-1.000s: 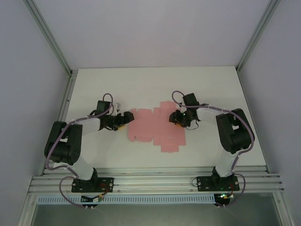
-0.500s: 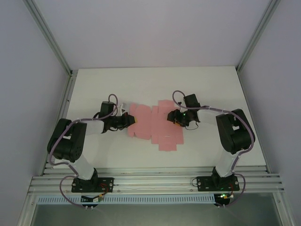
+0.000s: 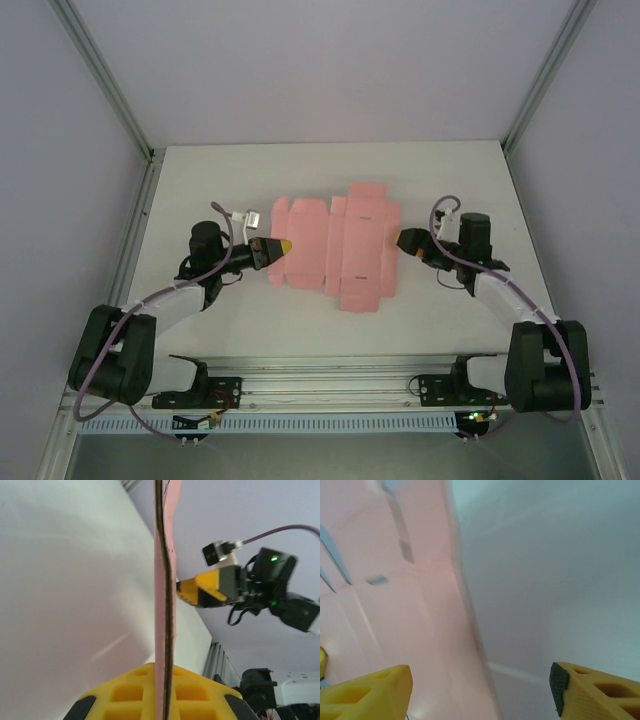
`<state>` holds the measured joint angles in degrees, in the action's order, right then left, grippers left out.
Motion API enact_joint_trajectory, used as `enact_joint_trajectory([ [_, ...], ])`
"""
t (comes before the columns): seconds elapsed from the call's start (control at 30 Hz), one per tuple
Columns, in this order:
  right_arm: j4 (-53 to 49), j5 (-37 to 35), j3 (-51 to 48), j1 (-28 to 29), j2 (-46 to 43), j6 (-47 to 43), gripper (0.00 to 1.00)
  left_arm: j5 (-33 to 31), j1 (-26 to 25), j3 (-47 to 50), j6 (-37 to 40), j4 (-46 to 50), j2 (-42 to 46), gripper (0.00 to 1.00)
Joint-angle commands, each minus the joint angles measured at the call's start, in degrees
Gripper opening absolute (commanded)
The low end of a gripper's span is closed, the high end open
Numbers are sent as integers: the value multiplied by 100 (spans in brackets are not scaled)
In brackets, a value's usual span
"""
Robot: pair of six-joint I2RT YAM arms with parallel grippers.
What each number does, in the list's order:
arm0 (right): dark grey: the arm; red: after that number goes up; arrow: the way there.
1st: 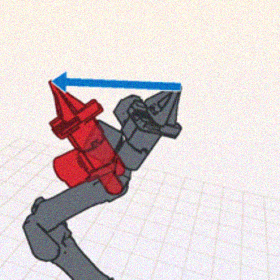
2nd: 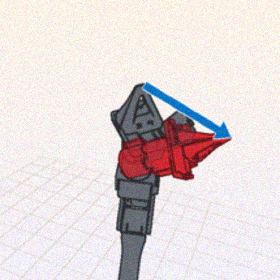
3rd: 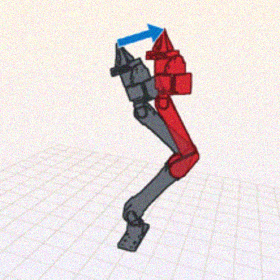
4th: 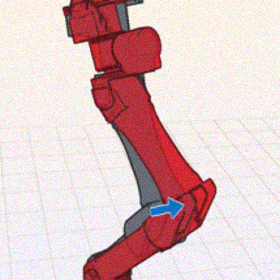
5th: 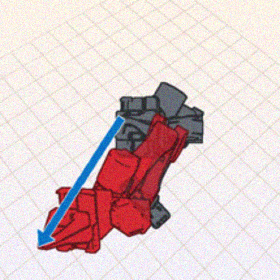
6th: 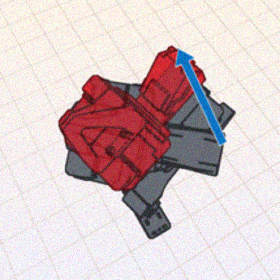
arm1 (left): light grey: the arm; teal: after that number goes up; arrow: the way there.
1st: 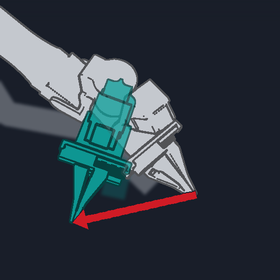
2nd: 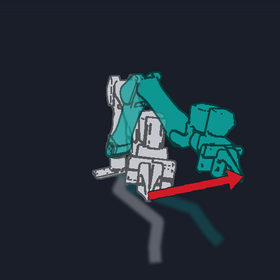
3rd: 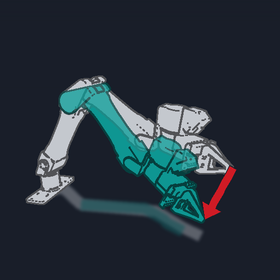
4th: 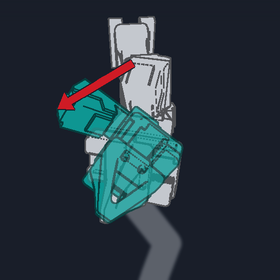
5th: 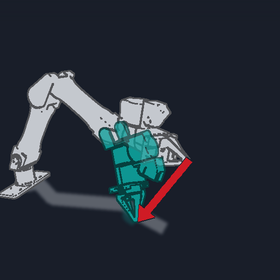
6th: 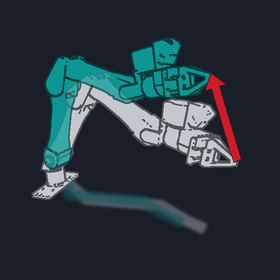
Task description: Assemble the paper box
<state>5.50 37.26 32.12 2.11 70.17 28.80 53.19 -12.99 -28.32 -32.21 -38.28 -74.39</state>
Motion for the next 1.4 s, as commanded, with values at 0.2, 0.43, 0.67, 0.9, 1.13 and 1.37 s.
enact_joint_trajectory([
  [0.2,1854,1924,-335,-91,128,122,38,131,13,201,-99,-447,726,0],
  [0.43,2107,2444,-440,-93,-136,-17,13,-580,15,406,-5,-122,1058,0],
  [0.67,2316,2849,-360,-88,-388,-159,0,-728,8,447,-179,-137,1073,0],
  [0.9,-2594,332,1562,940,-469,-3572,0,-3000,8,-147,568,2940,1937,100],
  [1.13,-5653,-602,4001,1650,392,-6012,0,-5383,14,-1268,1031,5329,2564,100],
  [1.37,-9352,-1230,7323,1963,2423,-8447,0,-6131,24,-1822,681,5840,2455,100],
])
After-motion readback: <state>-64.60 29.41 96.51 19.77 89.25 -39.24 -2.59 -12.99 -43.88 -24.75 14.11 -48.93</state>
